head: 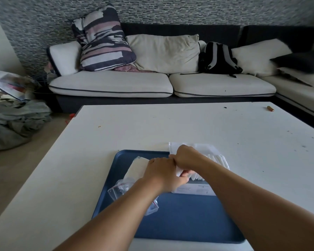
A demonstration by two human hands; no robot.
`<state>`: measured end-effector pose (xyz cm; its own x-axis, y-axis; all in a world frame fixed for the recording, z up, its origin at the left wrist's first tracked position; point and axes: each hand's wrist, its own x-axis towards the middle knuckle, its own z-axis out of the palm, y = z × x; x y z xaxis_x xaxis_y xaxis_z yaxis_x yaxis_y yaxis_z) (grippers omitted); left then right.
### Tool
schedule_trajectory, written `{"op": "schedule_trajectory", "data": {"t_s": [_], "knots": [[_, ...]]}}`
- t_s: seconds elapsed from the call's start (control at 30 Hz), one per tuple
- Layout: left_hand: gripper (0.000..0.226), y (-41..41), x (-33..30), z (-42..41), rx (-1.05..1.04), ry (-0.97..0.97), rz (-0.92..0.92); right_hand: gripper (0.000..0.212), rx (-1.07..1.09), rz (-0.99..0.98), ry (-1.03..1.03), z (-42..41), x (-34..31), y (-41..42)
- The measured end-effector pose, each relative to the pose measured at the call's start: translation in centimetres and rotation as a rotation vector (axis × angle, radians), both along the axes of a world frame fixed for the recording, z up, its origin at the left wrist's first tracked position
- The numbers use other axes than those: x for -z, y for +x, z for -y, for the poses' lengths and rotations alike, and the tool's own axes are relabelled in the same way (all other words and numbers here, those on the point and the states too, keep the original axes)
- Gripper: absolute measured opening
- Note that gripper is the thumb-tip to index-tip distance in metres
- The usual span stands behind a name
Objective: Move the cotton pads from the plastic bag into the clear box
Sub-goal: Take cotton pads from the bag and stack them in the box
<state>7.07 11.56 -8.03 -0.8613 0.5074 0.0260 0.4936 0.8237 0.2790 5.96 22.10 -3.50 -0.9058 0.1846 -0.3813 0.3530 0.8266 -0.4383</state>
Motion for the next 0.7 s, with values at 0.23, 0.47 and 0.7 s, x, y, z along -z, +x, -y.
{"op": "schedule_trajectory", "data": {"t_s": [0.23,0.47,0.7], "knots": [[0.042,0.3,0.2,0.2,0.014,0.042,0.042,0.052,-0.134,0.208,-0.009,0.5,-2.1,1.2],[0.033,1.2,-1.1,-0.1,0.061,0.035,-0.05,0.045,-0.096,0.078,-0.001,-0.7,-1.9,1.2],[0.089,0.1,0.0,-0.6,0.028,-0.007,-0.095,0.031,0.099,-0.066,-0.065,-5.7,-2.9,2.0]]}}
